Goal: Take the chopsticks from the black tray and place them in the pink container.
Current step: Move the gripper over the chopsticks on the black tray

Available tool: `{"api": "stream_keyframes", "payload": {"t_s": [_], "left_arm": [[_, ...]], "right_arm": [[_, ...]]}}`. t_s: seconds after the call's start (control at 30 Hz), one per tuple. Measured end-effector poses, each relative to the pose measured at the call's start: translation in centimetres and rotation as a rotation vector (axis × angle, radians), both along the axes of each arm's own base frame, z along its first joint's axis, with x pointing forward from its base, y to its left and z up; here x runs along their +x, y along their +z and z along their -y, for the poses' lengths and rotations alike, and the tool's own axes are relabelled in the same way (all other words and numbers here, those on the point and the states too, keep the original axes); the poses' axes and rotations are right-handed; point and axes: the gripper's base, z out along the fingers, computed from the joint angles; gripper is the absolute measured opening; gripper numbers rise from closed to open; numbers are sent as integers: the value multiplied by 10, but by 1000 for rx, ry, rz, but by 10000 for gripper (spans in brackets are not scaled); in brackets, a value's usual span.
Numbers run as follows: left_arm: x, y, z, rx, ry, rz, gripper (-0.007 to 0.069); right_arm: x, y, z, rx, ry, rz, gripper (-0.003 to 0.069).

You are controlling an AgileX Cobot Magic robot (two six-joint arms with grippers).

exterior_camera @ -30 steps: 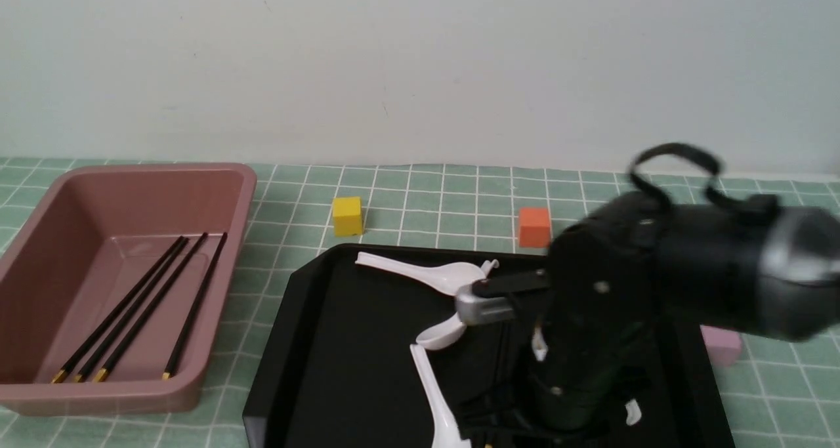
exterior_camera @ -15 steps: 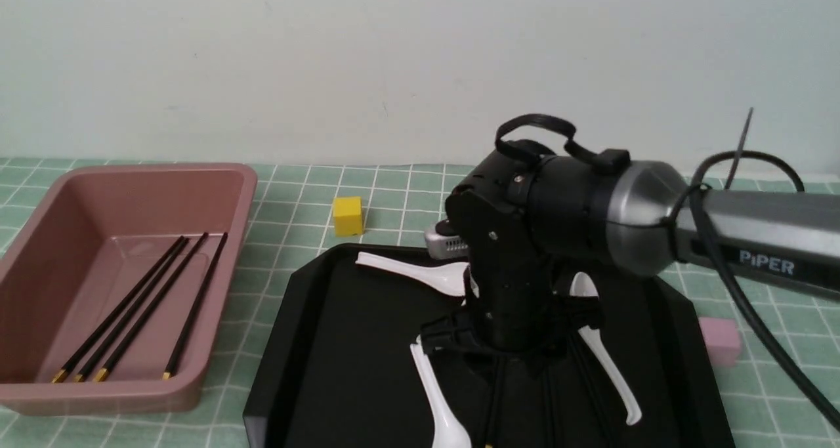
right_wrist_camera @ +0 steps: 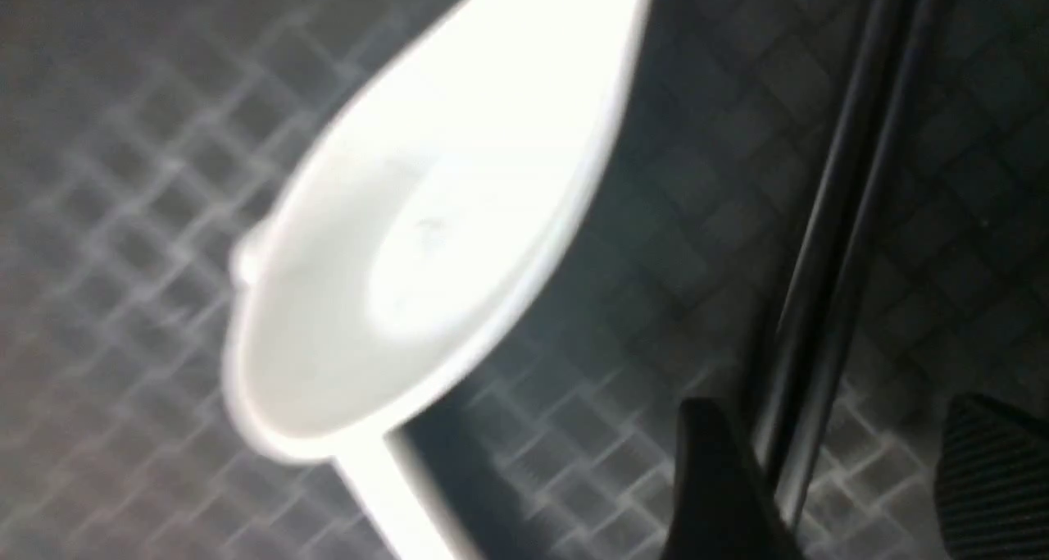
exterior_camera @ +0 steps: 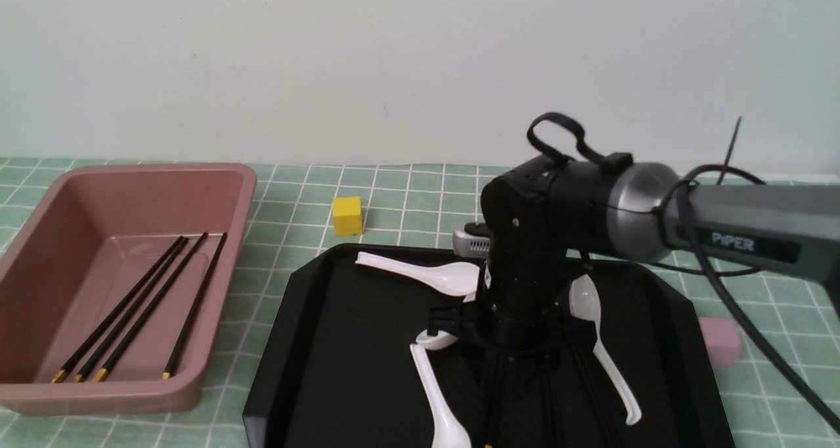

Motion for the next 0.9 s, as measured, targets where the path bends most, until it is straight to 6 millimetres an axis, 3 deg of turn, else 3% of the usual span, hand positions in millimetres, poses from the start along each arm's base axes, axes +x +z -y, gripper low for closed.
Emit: {"api": "stream_keyframes", "payload": {"t_s": [0.2,0.3,0.47,0.63,0.73,0.9], "left_arm": [[0,0,0,0,0,0,136],[0,0,0,0,0,0,142],[0,0,0,0,0,0,144],[0,0,0,0,0,0,146],[0,0,0,0,0,0,147],[0,0,0,0,0,0,151]], "right_arm": [[1,-9,-1,-14,-2,-24,369],[1,-10,-1,-25,0,-34,303],[1,-10,1,-41,6,-41,115],[-4,-3,3,-49,4,-64,119],[-9,12,7,-53,8,-64,119],[-19,68,12,36,5,40,119]]}}
